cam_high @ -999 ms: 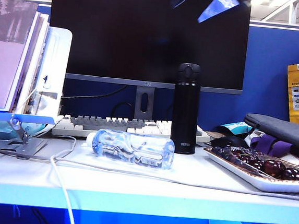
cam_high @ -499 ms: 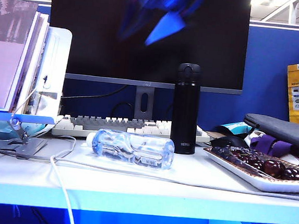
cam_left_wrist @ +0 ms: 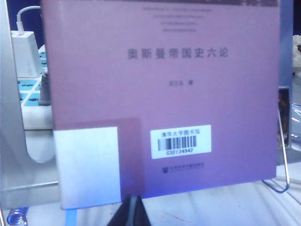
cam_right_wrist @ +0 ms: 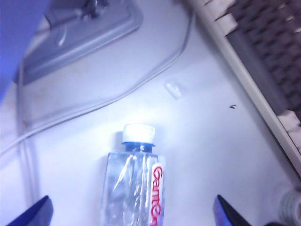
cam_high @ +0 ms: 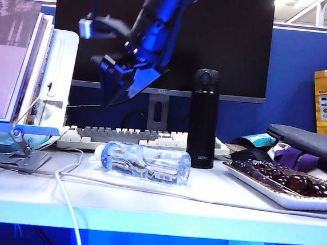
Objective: Pick up the mineral water bottle and place it vertically to the right of the black thermos cup.
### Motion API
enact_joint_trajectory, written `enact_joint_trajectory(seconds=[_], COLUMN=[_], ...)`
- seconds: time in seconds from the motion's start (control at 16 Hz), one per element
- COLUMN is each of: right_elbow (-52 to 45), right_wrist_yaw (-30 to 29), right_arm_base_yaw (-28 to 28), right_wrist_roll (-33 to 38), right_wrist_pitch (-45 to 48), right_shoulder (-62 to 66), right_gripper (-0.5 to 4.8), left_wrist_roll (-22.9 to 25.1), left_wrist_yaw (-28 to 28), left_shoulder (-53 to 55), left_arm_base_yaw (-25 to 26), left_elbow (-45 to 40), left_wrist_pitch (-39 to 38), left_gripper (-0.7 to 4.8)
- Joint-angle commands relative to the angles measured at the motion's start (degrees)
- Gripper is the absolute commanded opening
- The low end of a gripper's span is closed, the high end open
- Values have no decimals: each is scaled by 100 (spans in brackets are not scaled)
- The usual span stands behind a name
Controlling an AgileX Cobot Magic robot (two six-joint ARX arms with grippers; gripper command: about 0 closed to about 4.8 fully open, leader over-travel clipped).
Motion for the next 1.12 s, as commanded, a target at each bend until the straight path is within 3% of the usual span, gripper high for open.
enact_joint_trajectory(seconds=[0.06, 0.37, 0.56, 0.81, 1.12], right_elbow=[817, 1202, 1200, 1200, 1202], right_wrist_yaw=[7, 2, -350, -743, -739], right_arm_base_yaw=[2, -13, -39, -72, -96], right_wrist_roll=[-227, -514, -492, -186, -35], right_wrist_pitch=[-560, -612, -684, -927, -1073], right_shoulder=[546, 892, 977, 1154, 1432], right_gripper=[479, 479, 479, 479, 479], left_wrist_roll=[24, 24, 24, 24, 24], left_wrist_yaw=[31, 31, 28, 28, 31], left_shoulder=[-17, -17, -17, -17, -17], left_arm_base_yaw=[2, 2, 2, 2, 2], left_elbow=[-2, -2, -2, -2, -2], left_wrist_pitch=[-55, -55, -55, -55, -55], left_gripper=[-4, -4, -4, -4, -4])
